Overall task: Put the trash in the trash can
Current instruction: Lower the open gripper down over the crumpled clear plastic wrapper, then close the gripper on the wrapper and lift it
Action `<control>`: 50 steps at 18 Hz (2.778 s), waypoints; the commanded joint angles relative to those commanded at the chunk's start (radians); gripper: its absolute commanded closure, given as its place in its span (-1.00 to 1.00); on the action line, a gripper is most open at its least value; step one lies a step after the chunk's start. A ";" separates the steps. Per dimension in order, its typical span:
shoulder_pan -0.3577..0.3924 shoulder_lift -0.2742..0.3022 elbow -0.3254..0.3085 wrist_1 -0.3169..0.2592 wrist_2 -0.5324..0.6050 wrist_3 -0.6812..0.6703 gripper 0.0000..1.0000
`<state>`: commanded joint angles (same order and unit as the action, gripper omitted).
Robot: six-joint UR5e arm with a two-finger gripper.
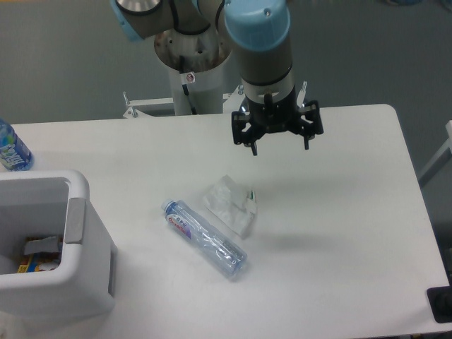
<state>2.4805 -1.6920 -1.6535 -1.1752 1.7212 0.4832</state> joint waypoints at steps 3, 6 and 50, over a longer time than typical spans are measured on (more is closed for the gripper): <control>-0.003 -0.021 -0.012 0.045 -0.015 0.000 -1.00; 0.006 -0.023 -0.049 0.066 -0.022 0.002 -1.00; -0.064 -0.221 -0.232 0.180 0.040 -0.130 -0.78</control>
<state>2.4160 -1.9129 -1.8853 -0.9956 1.7610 0.3528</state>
